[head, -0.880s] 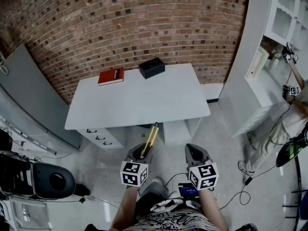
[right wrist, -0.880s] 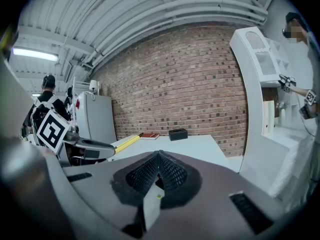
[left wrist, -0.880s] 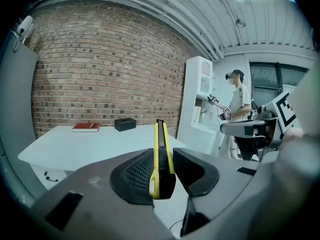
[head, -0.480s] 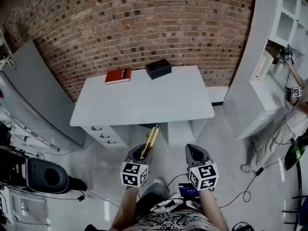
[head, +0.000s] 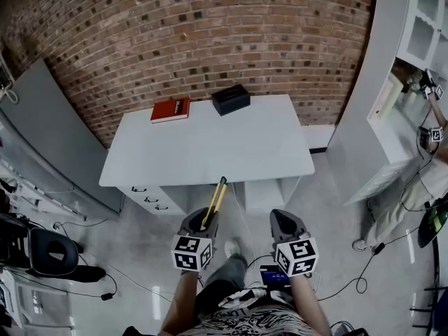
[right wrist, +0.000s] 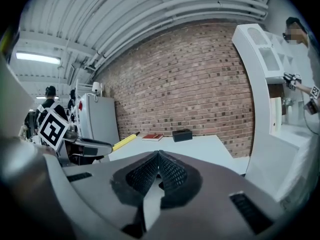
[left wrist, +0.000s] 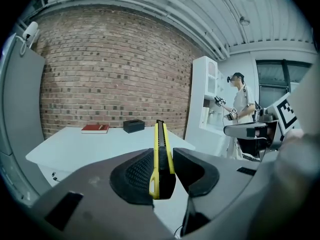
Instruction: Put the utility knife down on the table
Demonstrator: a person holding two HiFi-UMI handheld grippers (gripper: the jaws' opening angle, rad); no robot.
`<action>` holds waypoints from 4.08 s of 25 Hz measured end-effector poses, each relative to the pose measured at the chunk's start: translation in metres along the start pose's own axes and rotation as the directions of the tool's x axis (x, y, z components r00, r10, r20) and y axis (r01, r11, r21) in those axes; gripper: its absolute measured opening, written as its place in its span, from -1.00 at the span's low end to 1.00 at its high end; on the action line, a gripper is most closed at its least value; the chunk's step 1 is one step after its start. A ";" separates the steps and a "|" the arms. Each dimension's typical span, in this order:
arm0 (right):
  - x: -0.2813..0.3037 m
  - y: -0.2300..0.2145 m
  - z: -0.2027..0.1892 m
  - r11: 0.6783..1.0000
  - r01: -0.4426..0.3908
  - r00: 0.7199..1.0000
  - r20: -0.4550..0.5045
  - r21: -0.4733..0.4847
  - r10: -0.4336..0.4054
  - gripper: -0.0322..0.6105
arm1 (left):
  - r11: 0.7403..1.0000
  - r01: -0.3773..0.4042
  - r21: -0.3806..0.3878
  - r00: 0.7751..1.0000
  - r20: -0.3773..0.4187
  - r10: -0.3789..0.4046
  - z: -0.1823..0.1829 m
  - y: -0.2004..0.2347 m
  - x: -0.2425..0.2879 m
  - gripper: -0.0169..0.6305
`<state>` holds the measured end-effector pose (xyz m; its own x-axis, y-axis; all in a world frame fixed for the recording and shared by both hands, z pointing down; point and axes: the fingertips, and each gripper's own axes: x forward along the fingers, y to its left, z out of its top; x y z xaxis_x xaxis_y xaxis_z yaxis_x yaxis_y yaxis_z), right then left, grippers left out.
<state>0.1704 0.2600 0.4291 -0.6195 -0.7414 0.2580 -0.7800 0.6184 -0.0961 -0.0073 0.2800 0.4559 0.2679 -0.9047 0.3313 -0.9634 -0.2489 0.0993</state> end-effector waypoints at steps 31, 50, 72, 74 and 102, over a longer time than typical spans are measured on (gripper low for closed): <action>0.326 -0.108 0.036 0.993 0.102 0.974 -0.210 0.051 -0.089 -0.90 | 0.991 0.118 -0.061 0.983 -0.133 -0.125 0.059 0.204 0.287 -0.56; 0.328 -0.137 0.069 0.990 0.137 0.981 -0.138 0.016 -0.133 -0.90 | 0.987 0.157 -0.021 0.985 -0.071 -0.158 0.100 0.193 0.317 -0.56; 0.354 -0.162 0.019 0.997 0.076 0.960 -0.270 0.001 -0.073 -0.90 | 0.989 0.119 -0.083 0.969 -0.206 -0.133 0.043 0.192 0.346 -0.56; 0.355 -0.164 0.013 0.997 0.072 0.954 -0.289 -0.025 -0.076 -0.90 | 0.989 0.118 -0.084 0.967 -0.219 -0.134 0.037 0.192 0.349 -0.56; 0.383 -0.190 -0.040 0.999 0.042 0.900 -0.433 -0.025 -0.049 -0.90 | 0.986 0.134 -0.103 0.915 -0.369 -0.163 -0.032 0.188 0.394 -0.56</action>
<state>0.0846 -0.1308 0.5846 -0.4811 -0.5845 0.6534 -0.8029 0.5930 -0.0607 -0.0826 -0.1123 0.6357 0.4052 -0.6594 0.6332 -0.9128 -0.3310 0.2394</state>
